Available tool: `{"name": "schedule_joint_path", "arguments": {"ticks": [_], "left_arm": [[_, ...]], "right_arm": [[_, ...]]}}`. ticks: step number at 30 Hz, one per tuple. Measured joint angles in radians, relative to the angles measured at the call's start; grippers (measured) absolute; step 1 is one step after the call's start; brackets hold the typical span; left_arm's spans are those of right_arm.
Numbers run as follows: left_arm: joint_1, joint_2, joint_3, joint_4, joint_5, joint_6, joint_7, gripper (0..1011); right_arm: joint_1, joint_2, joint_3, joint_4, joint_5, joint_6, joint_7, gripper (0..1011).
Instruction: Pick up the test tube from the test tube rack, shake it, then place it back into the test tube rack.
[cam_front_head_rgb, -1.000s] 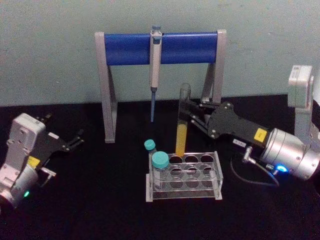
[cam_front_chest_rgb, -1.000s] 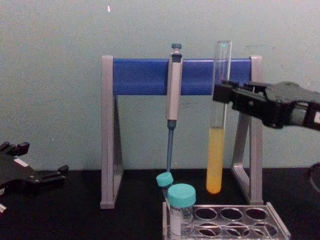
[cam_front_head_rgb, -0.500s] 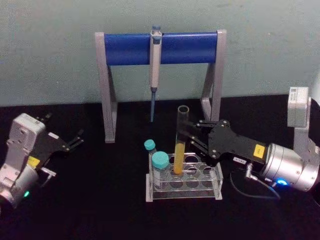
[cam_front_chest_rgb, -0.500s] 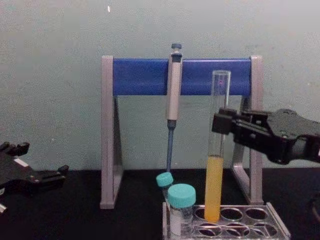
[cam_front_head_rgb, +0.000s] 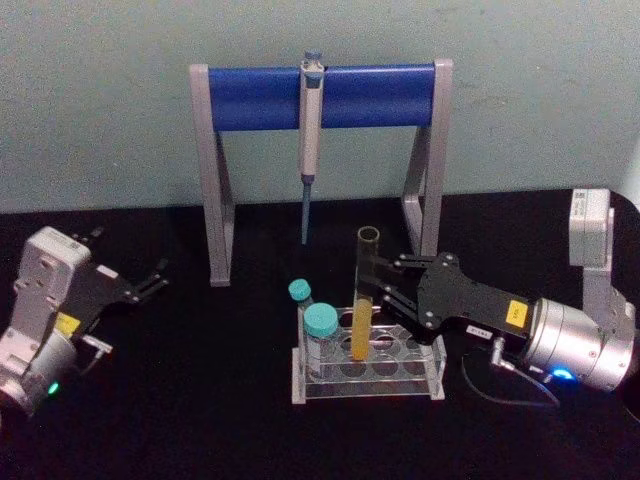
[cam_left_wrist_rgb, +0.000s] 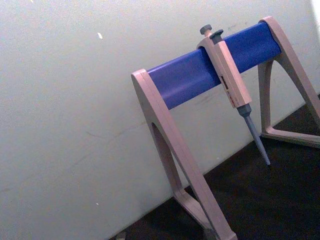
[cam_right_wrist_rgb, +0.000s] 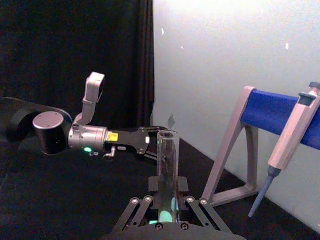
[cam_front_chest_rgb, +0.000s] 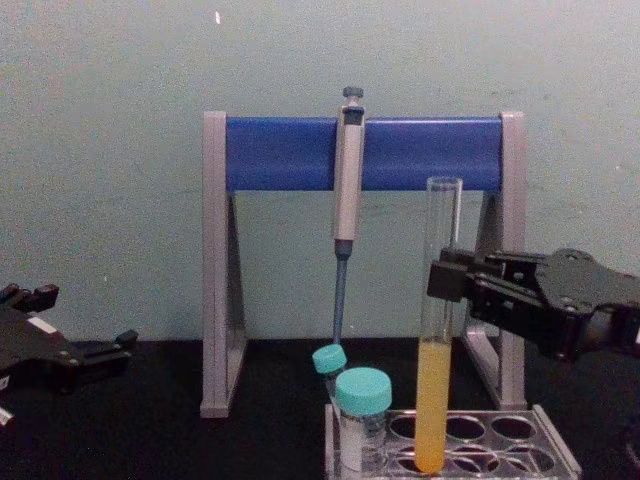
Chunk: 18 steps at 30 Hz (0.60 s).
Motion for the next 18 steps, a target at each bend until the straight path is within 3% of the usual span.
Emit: {"name": "schedule_joint_path", "arguments": {"ticks": [18], "left_arm": [[0.000, 0.000, 0.000, 0.000, 0.000, 0.000, 0.000, 1001]], "right_arm": [[0.004, -0.028, 0.000, 0.051, -0.002, -0.015, -0.005, 213]]}}
